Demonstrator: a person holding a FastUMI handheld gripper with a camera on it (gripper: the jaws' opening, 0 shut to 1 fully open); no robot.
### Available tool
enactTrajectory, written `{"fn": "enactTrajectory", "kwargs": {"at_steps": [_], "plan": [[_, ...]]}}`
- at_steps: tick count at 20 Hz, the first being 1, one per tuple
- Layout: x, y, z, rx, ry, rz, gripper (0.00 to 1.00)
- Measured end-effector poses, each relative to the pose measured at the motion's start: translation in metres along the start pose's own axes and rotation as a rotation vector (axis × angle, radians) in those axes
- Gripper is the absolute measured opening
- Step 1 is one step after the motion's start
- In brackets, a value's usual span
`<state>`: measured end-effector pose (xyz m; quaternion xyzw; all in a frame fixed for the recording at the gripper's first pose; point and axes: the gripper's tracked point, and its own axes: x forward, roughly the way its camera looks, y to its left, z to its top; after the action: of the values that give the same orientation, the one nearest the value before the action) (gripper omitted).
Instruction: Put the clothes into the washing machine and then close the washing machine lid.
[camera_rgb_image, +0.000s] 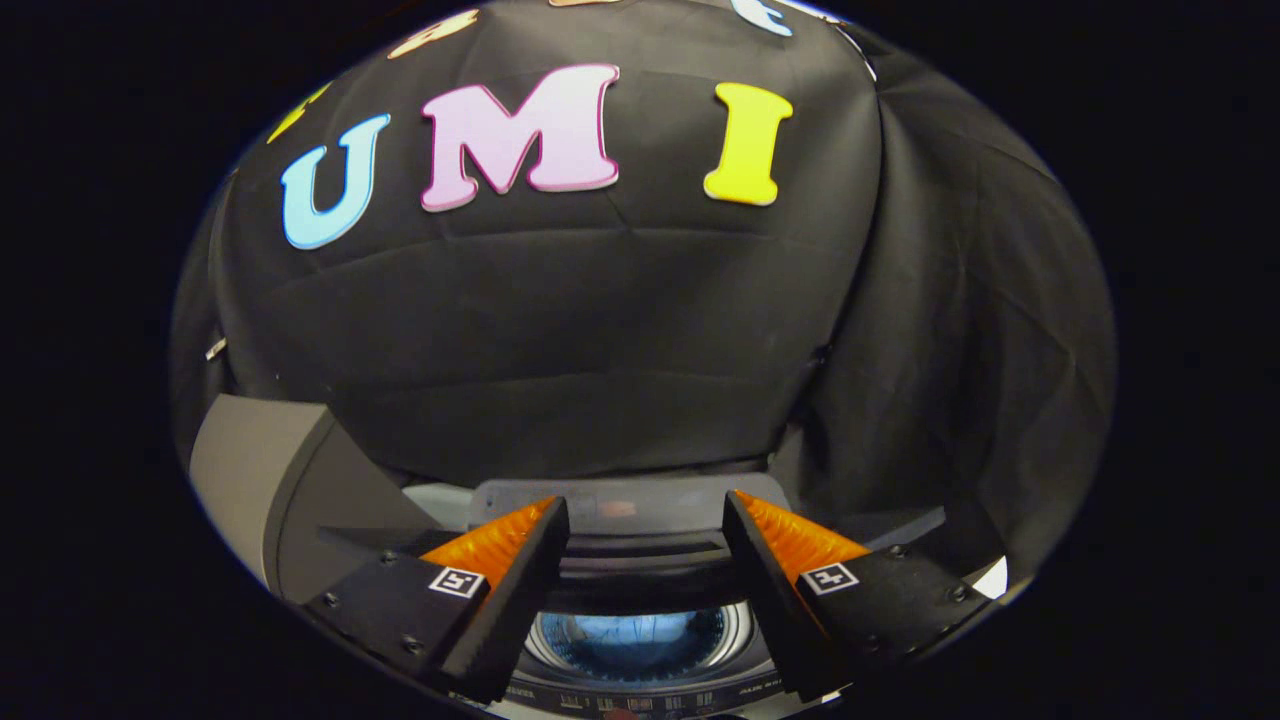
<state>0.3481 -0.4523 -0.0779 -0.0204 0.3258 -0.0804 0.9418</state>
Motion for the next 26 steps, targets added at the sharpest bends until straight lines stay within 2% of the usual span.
{"fn": "enactTrajectory", "kwargs": {"at_steps": [6,18,22,26], "plan": [[0.016,-0.002,-0.072,0.005,0.103,0.001,0.99],[0.032,-0.008,-0.158,-0.032,0.275,0.004,0.99],[0.029,-0.009,-0.164,-0.039,0.289,-0.001,0.99],[0.016,-0.007,-0.143,-0.029,0.233,0.016,0.99]]}}
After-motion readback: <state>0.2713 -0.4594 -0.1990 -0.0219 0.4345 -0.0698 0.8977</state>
